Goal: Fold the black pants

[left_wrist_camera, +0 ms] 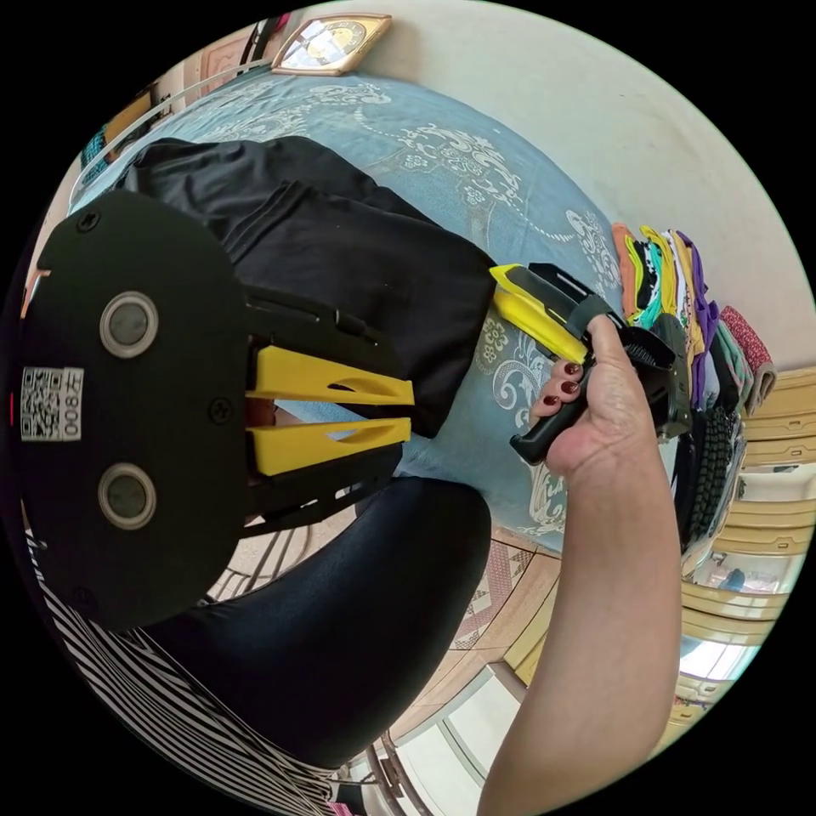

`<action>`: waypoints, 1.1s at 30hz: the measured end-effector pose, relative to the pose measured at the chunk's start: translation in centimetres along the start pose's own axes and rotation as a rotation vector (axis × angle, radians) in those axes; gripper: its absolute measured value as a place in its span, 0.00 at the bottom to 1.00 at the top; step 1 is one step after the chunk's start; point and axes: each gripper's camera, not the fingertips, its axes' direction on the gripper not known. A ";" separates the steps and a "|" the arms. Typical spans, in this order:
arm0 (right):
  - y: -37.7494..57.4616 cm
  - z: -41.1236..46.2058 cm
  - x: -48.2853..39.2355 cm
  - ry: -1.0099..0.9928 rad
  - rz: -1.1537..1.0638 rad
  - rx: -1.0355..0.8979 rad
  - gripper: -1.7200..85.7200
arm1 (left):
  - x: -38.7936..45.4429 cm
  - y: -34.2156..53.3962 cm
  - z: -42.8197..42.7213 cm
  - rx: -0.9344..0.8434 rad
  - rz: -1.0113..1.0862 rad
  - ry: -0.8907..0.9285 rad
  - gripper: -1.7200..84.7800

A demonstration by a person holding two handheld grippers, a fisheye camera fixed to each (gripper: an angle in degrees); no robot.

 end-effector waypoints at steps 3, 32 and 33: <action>-0.4 1.0 0.0 0.001 0.001 -0.021 0.10 | -0.2 0.3 -1.6 0.000 0.003 0.004 0.05; 2.5 15.5 -22.7 -0.111 -0.300 0.132 0.04 | -23.4 29.9 -38.6 0.568 -0.745 0.218 0.05; 2.2 16.7 -23.4 -0.113 -0.307 0.119 0.04 | -24.6 32.2 -39.4 0.577 -0.800 0.206 0.05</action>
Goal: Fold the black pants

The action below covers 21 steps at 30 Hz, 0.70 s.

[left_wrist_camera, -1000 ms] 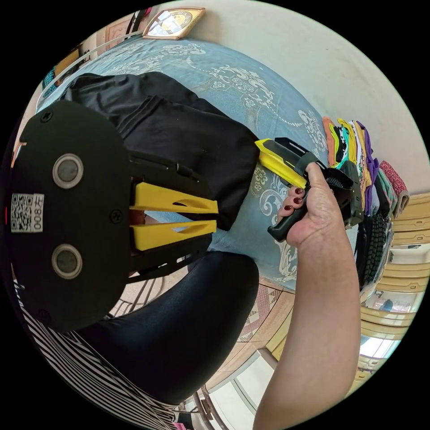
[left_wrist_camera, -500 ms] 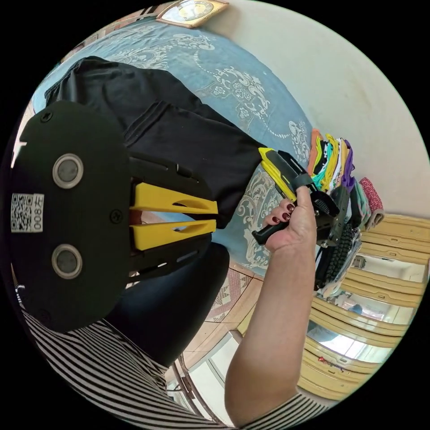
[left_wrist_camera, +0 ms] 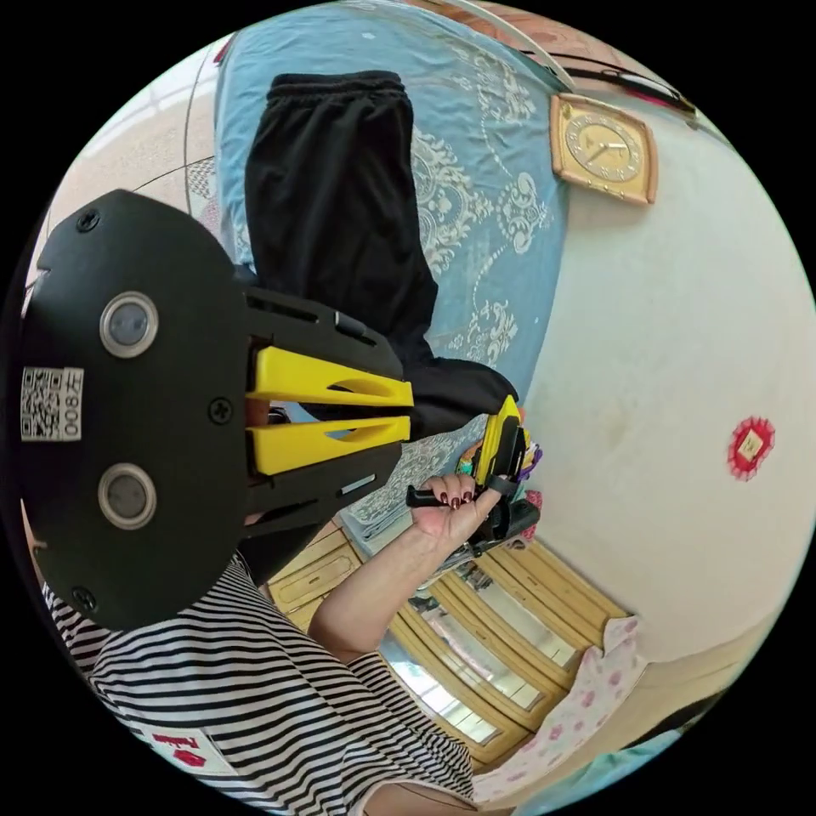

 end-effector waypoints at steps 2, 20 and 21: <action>-1.0 5.7 -1.7 0.013 -0.025 -0.049 0.04 | -2.8 0.1 -2.6 0.025 -0.069 -0.013 0.05; -4.3 38.5 -7.6 0.101 -0.132 -0.357 0.04 | -18.9 1.4 -21.8 0.201 -0.478 -0.145 0.05; -4.4 39.2 -7.6 0.106 -0.135 -0.364 0.04 | -19.5 1.4 -22.5 0.200 -0.498 -0.148 0.05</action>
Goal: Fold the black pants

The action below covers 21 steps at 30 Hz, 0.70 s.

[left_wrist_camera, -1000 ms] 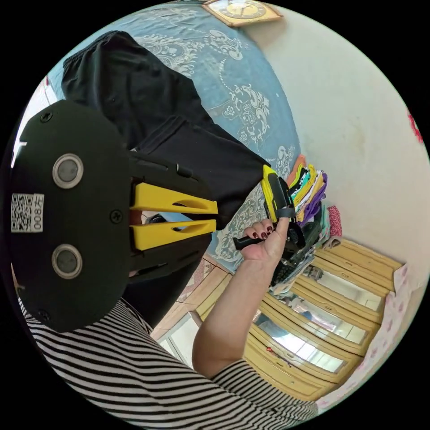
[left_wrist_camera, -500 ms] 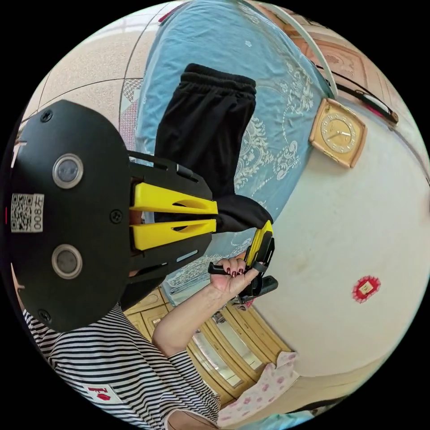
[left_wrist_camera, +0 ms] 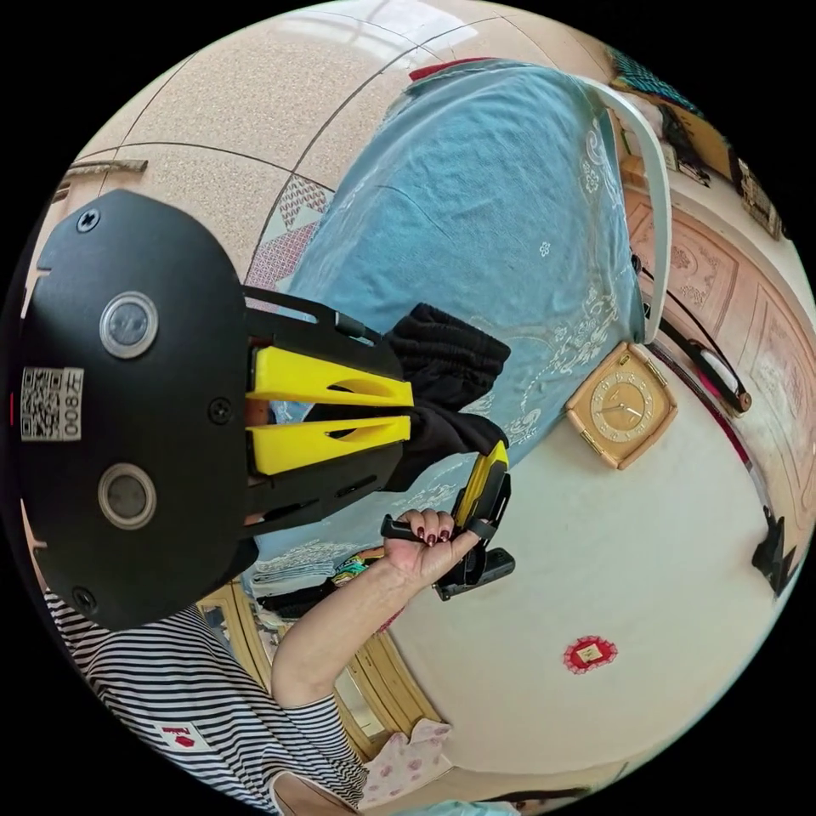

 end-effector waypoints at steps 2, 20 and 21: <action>-1.1 2.7 -0.2 0.015 -0.001 -0.031 0.04 | -0.6 -0.5 -0.7 -0.005 -0.017 -0.009 0.05; -3.2 7.2 -0.2 -0.086 -0.164 -0.041 0.04 | 3.9 -1.2 -8.0 0.121 0.015 -0.031 0.06; -3.1 7.2 -0.3 -0.087 -0.174 -0.039 0.04 | 4.9 -1.6 -7.6 0.112 0.049 -0.029 0.06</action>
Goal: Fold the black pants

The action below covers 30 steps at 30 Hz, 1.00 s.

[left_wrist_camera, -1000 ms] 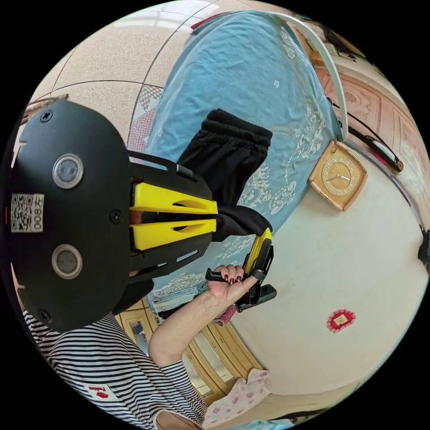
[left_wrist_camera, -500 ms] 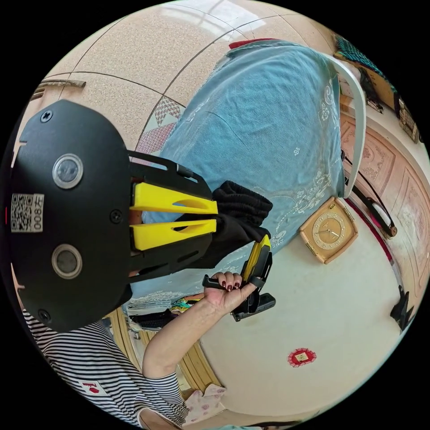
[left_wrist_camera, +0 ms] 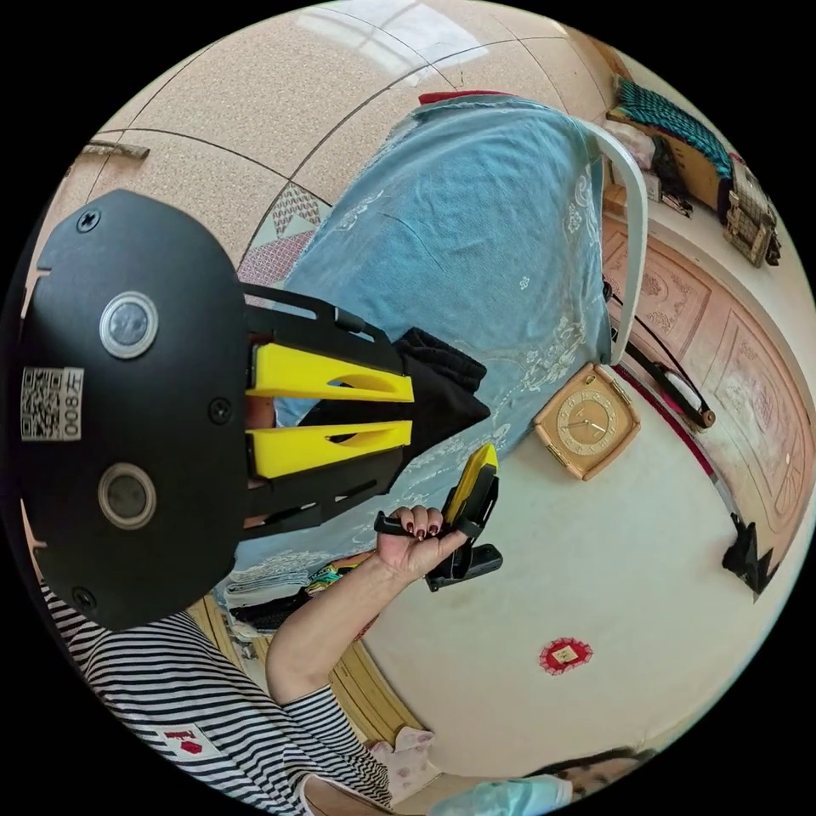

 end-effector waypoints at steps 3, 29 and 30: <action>-0.2 1.6 -0.3 0.021 -0.049 -0.056 0.03 | 1.3 -0.8 1.6 -0.047 0.046 -0.057 0.05; -3.0 1.9 0.6 0.262 -0.244 -0.159 0.02 | 6.3 1.3 3.8 -0.163 0.112 -0.307 0.02; -2.5 1.4 0.9 0.272 -0.242 -0.151 0.02 | 6.0 1.6 4.6 -0.200 0.097 -0.332 0.02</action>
